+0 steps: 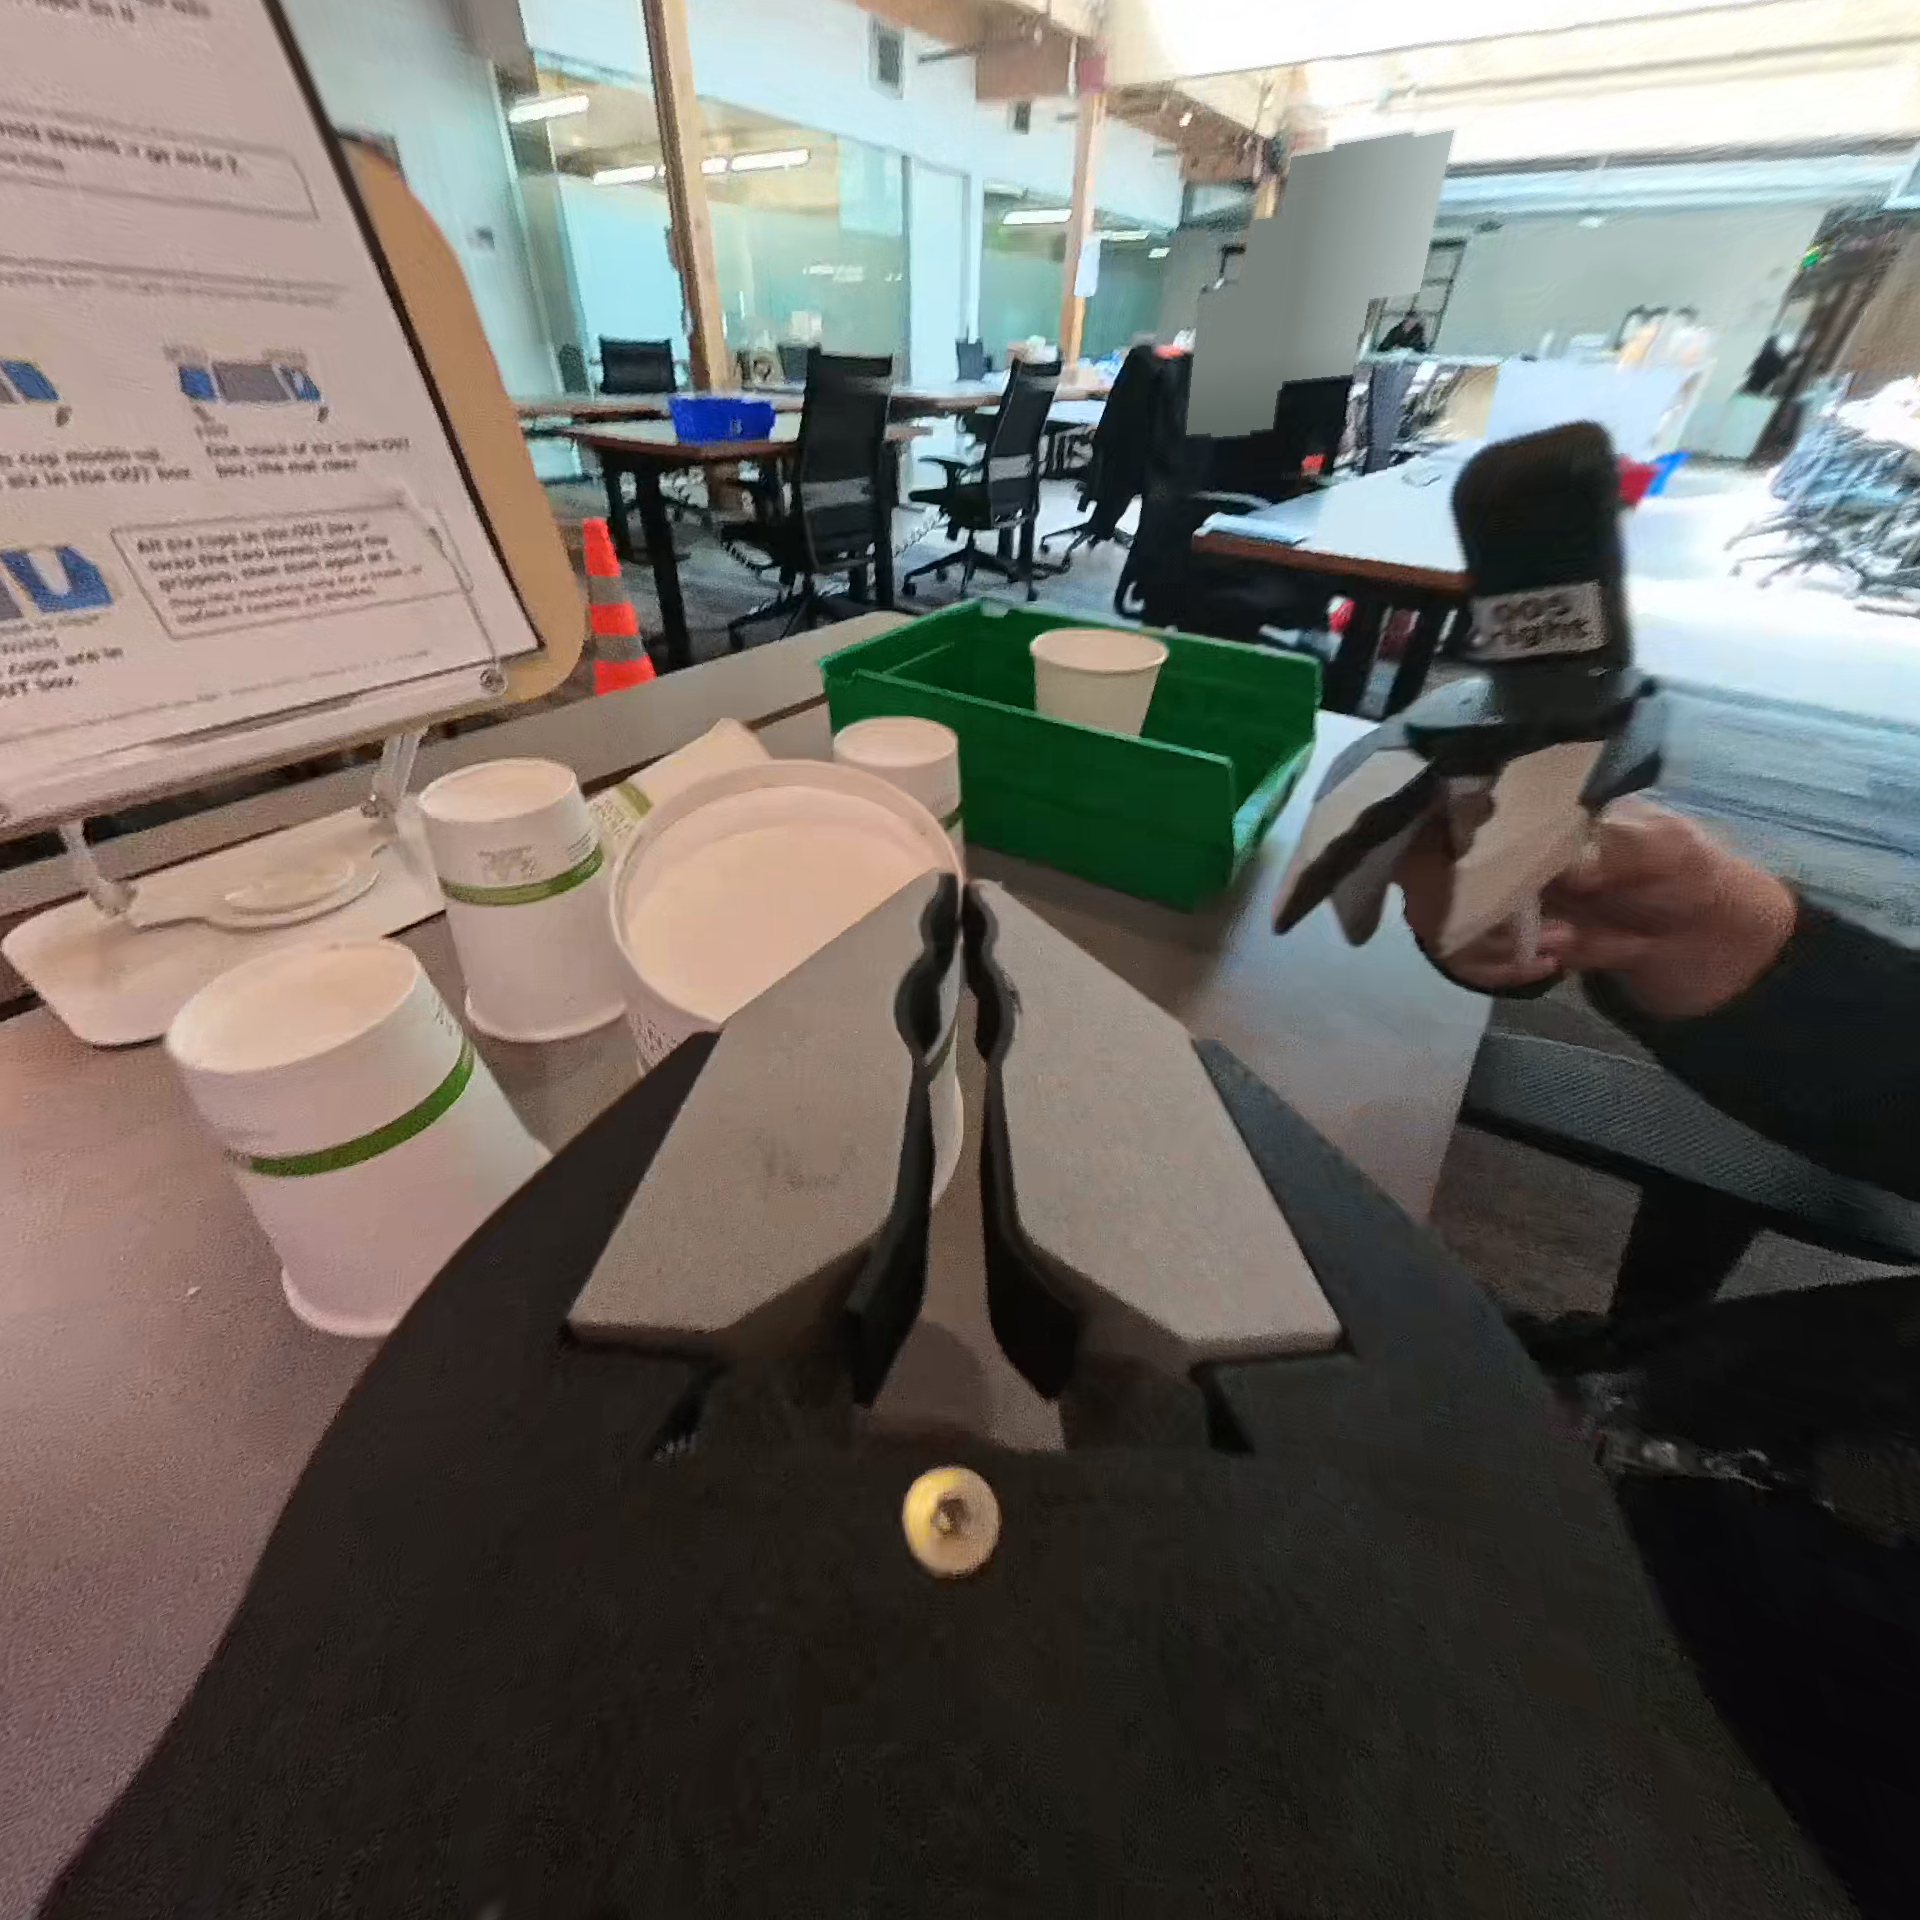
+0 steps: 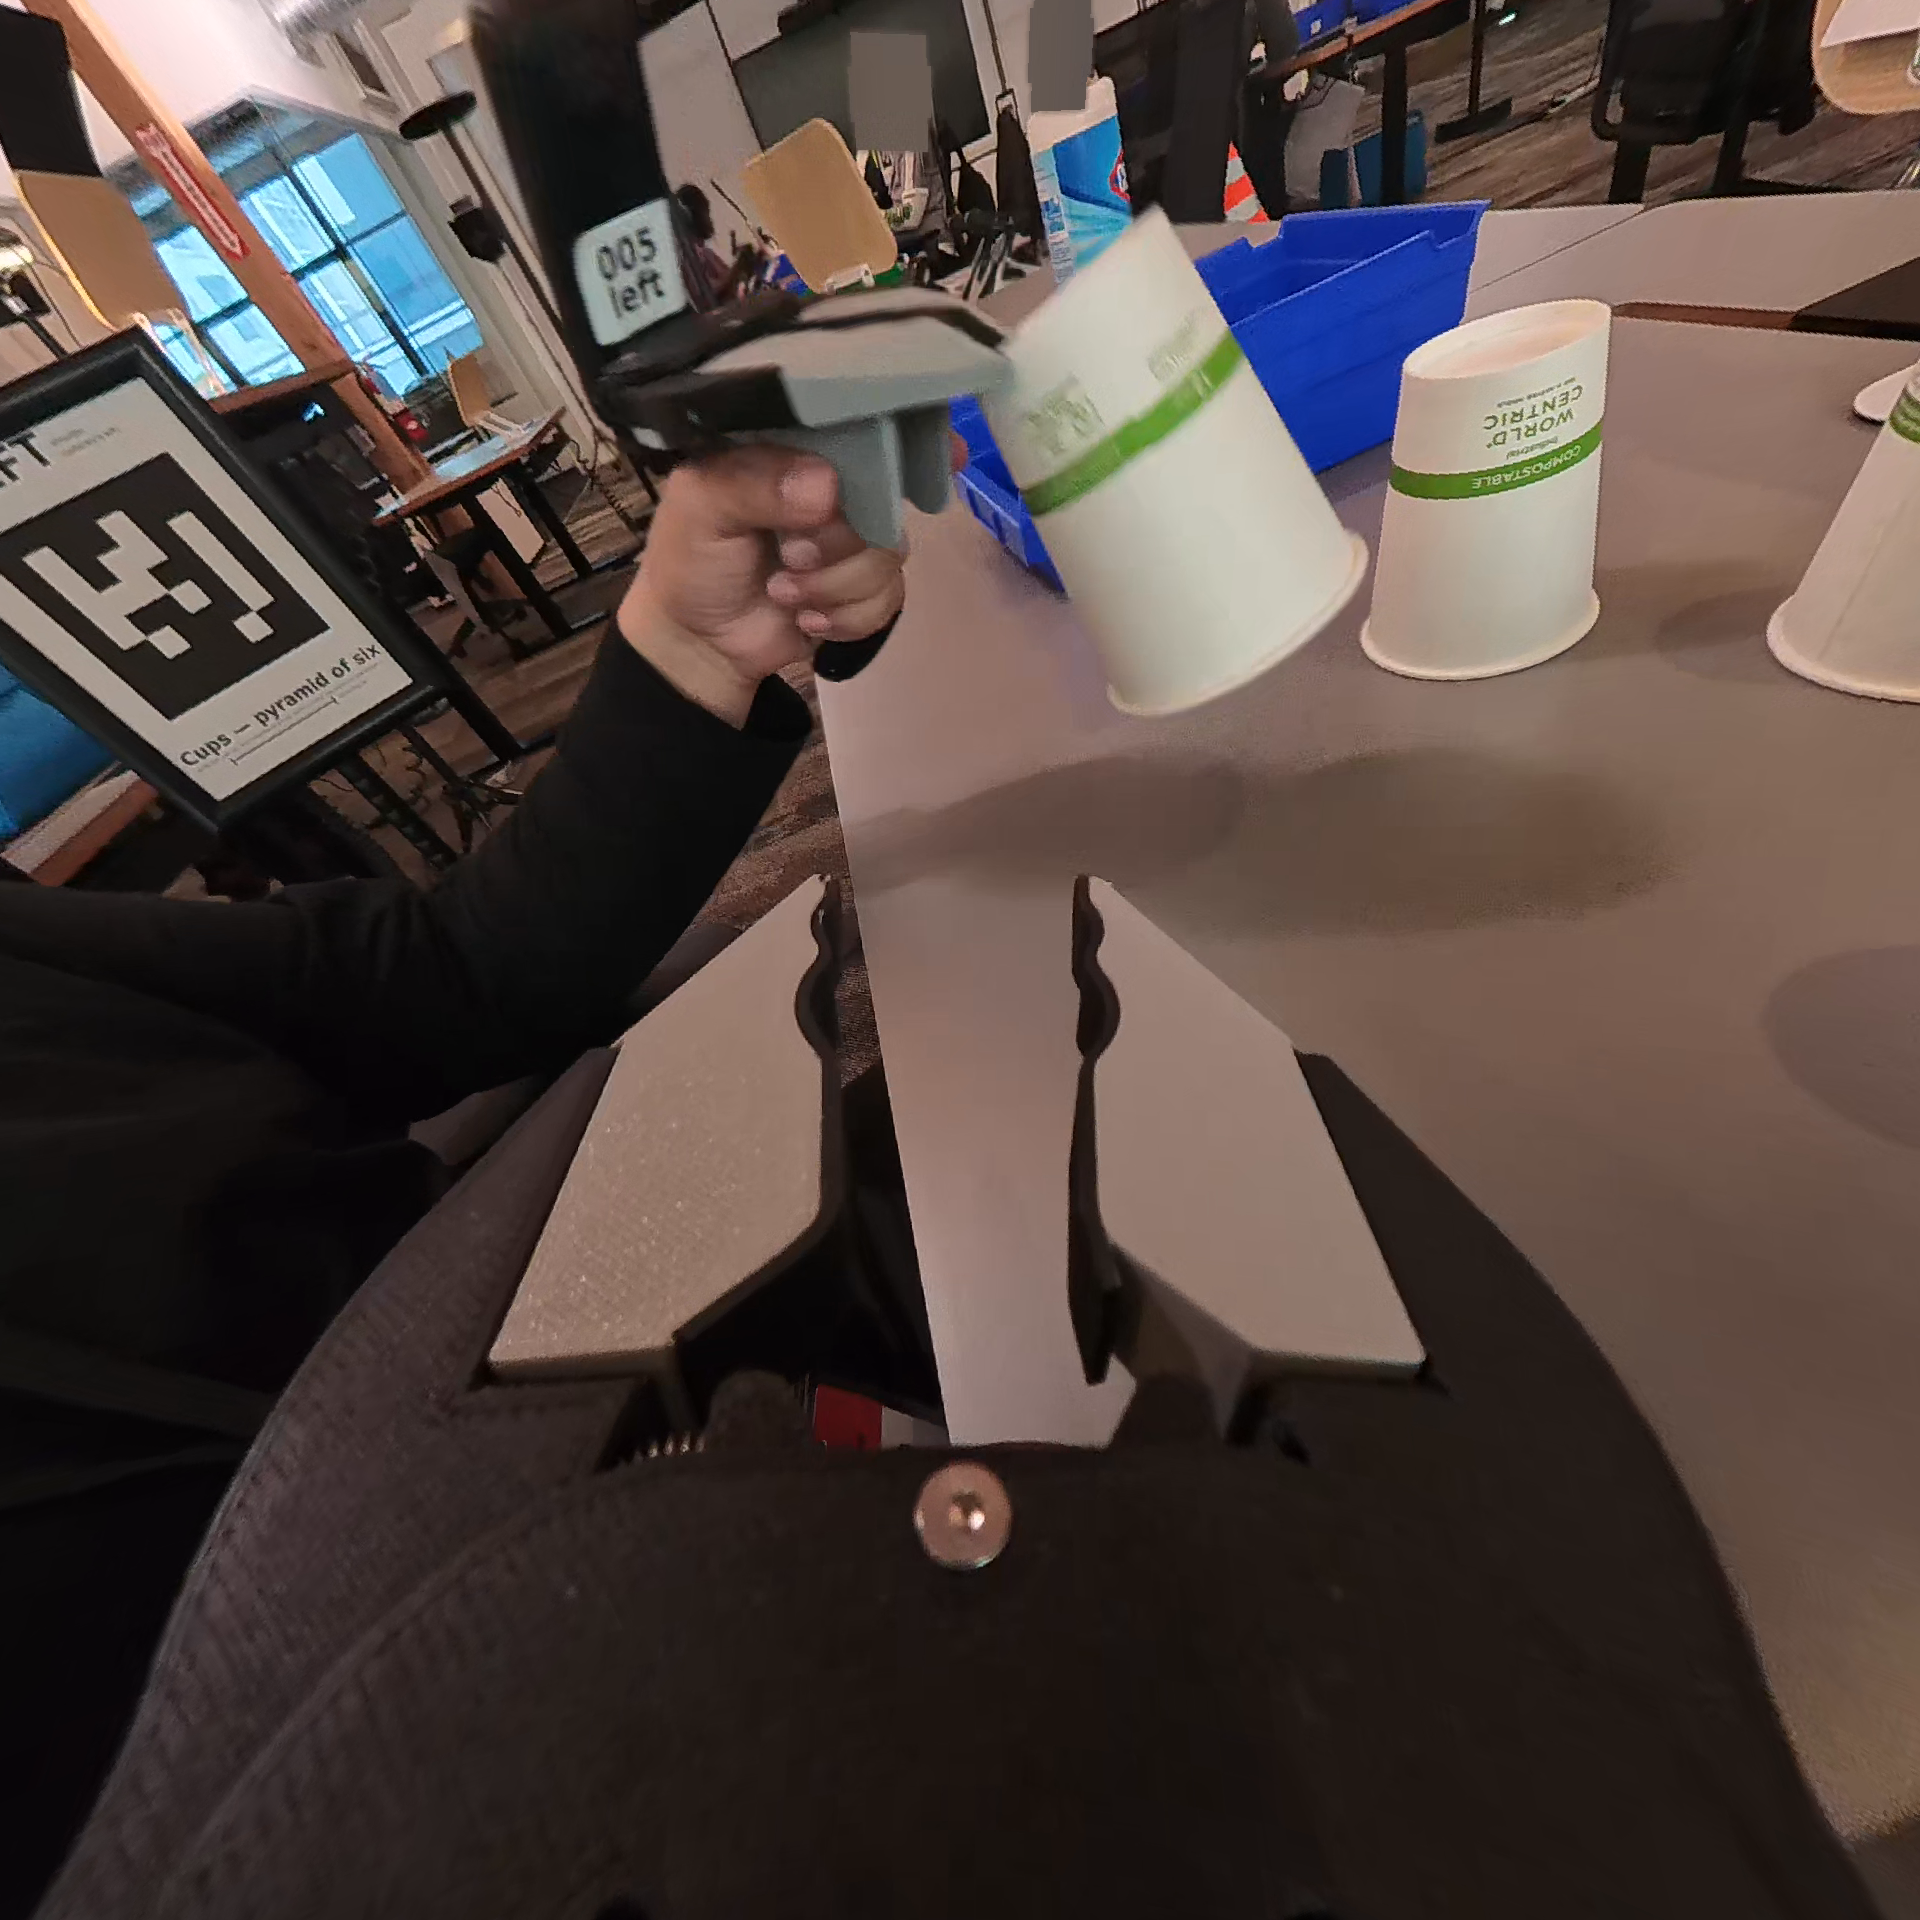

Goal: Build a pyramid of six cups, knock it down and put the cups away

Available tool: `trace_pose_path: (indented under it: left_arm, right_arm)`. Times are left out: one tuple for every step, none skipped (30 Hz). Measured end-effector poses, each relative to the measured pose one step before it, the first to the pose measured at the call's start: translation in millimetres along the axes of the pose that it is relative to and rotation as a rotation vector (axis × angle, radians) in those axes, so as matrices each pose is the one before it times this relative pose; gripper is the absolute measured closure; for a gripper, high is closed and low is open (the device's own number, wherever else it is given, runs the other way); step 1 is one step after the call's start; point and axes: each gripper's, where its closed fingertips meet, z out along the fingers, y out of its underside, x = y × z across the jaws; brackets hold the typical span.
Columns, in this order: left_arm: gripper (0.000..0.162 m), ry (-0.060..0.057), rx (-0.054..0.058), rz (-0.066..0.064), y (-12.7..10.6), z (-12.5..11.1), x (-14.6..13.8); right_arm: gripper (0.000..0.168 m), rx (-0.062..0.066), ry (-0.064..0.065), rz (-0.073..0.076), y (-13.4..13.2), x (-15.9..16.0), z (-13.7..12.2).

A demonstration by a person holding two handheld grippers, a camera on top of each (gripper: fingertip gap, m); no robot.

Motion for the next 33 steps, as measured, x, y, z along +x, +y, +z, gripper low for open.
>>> trace_pose_path:
  left_arm:
    - [0.162,0.0395,0.0521,-0.0006,-12.38,-4.31,10.39]
    - [0.162,0.0461,0.0465,-0.0029,-11.21,-3.37,11.45]
    - [0.162,0.0467,0.0364,-0.0081,-9.27,-2.15,11.31]
    - [0.162,0.0464,0.0288,-0.0072,-7.24,-0.93,11.25]
    - [0.162,0.0443,0.0238,-0.0041,-5.58,0.05,10.91]
    - [0.162,0.0357,0.0186,-0.0040,-4.17,0.99,9.24]
    - [0.162,0.0281,0.0117,-0.0039,-2.89,1.63,7.81]
    - [0.162,0.0241,0.0071,-0.0017,-1.85,2.01,6.84]
    - [0.162,0.0178,0.0049,0.0004,-1.31,1.98,5.68]
    - [0.162,0.0105,-0.0004,0.0041,-0.29,2.19,4.18]
    - [0.162,0.0092,-0.0076,0.0072,1.19,2.27,3.62]
    - [0.162,0.0119,-0.0075,0.0038,1.71,2.18,3.39]
    - [0.162,0.0143,-0.0002,-0.0044,1.01,1.86,2.75]
    - [0.162,0.0124,0.0015,-0.0093,0.85,1.33,1.59]
    - [0.162,0.0069,0.0009,-0.0082,0.94,0.73,0.24]
    - [0.162,0.0051,0.0025,-0.0086,0.67,0.06,-0.47]
    - [0.162,0.0017,-0.0008,-0.0109,0.94,-0.55,-1.40]
    - [0.162,-0.0082,-0.0046,-0.0073,1.62,-0.98,-3.23]
    - [0.162,-0.0121,-0.0133,-0.0030,3.24,-0.79,-4.05]
    - [0.162,-0.0033,-0.0249,-0.0040,5.57,0.45,-3.01]
    - [0.162,0.0019,-0.0180,-0.0058,5.36,1.80,-1.68]
    - [0.162,0.0021,-0.0069,-0.0096,3.64,2.47,-1.27]
    - [0.162,-0.0022,-0.0101,-0.0126,3.88,2.86,-1.73]
    - [0.162,-0.0129,-0.0162,-0.0070,4.23,2.65,-3.28]
    - [0.162,-0.0185,-0.0214,0.0018,4.93,2.05,-3.89]
    - [0.162,-0.0191,-0.0258,0.0070,5.59,1.78,-3.84]
    - [0.162,-0.0162,-0.0236,0.0087,5.15,1.64,-2.98]
    - [0.162,-0.0135,-0.0212,0.0073,4.65,1.73,-2.39]
    - [0.162,-0.0124,-0.0206,0.0051,4.38,2.17,-2.04]
    - [0.162,-0.0101,-0.0189,0.0035,4.17,2.47,-1.59]
    - [0.162,-0.0083,-0.0159,0.0041,3.88,2.81,-1.09]
    - [0.162,-0.0064,-0.0100,0.0061,2.98,2.77,-0.50]
    - [0.162,-0.0056,-0.0062,0.0052,2.46,2.61,-0.34]
  right_arm:
    - [0.126,0.0039,0.0021,0.0015,-1.07,0.37,1.39]
    - [0.124,0.0061,-0.0015,0.0033,-1.85,-0.22,1.66]
    - [0.122,0.0085,-0.0072,0.0047,-2.52,-1.22,2.07]
    - [0.121,0.0089,-0.0128,0.0041,-2.60,-2.06,2.49]
    - [0.120,0.0077,-0.0150,0.0004,-2.51,-2.32,2.81]
    - [0.119,0.0079,-0.0127,-0.0053,-2.39,-2.04,3.17]
    - [0.118,0.0072,-0.0054,-0.0072,-2.03,-0.73,3.39]
    - [0.117,0.0076,-0.0021,-0.0049,-2.00,-0.28,3.33]
    - [0.116,0.0126,-0.0079,-0.0040,-2.66,-1.20,2.97]
    - [0.115,0.0210,-0.0184,-0.0024,-3.83,-2.97,2.43]
    - [0.116,0.0283,-0.0261,0.0014,-4.91,-4.11,1.69]
    - [0.118,0.0285,-0.0268,0.0028,-4.77,-3.88,1.32]
    - [0.118,0.0235,-0.0034,0.0062,-4.03,0.22,0.74]
    - [0.121,0.0229,0.0202,0.0011,-3.77,4.49,-0.27]
    - [0.127,0.0229,0.0214,-0.0012,-3.81,4.76,-1.32]
    - [0.137,0.0239,0.0144,0.0012,-4.07,3.65,-2.79]
    - [0.143,0.0353,-0.0114,-0.0038,-6.15,-0.66,-4.12]
    - [0.149,0.0455,-0.0350,-0.0011,-8.04,-5.23,-5.03]
    - [0.155,0.0523,-0.0514,0.0003,-9.68,-8.30,-5.34]
    - [0.161,0.0451,-0.0548,0.0048,-8.88,-9.31,-4.27]
    - [0.167,0.0181,-0.0258,0.0073,-4.63,-4.83,-2.17]
    - [0.167,-0.0155,0.0194,0.0029,0.83,3.16,-1.07]
    - [0.166,-0.0311,0.0331,-0.0087,3.80,6.17,-0.97]
    - [0.166,-0.0152,0.0252,-0.0139,2.32,5.17,-1.82]
    - [0.167,-0.0069,0.0006,-0.0043,1.45,1.40,-1.96]
    - [0.168,-0.0130,-0.0142,0.0099,2.05,-1.03,-1.54]
    - [0.168,-0.0187,0.0073,0.0089,2.79,1.56,-1.05]
    - [0.168,-0.0201,0.0183,-0.0094,2.70,2.34,-1.31]
    - [0.168,-0.0208,0.0206,-0.0174,1.99,1.75,-1.50]
    - [0.168,-0.0252,0.0236,-0.0249,1.63,1.35,-1.76]
    - [0.168,-0.0284,0.0239,-0.0299,1.35,0.78,-2.00]
    - [0.168,-0.0272,0.0232,-0.0355,0.82,0.05,-2.11]
    - [0.168,-0.0263,0.0221,-0.0366,0.50,-0.32,-2.14]
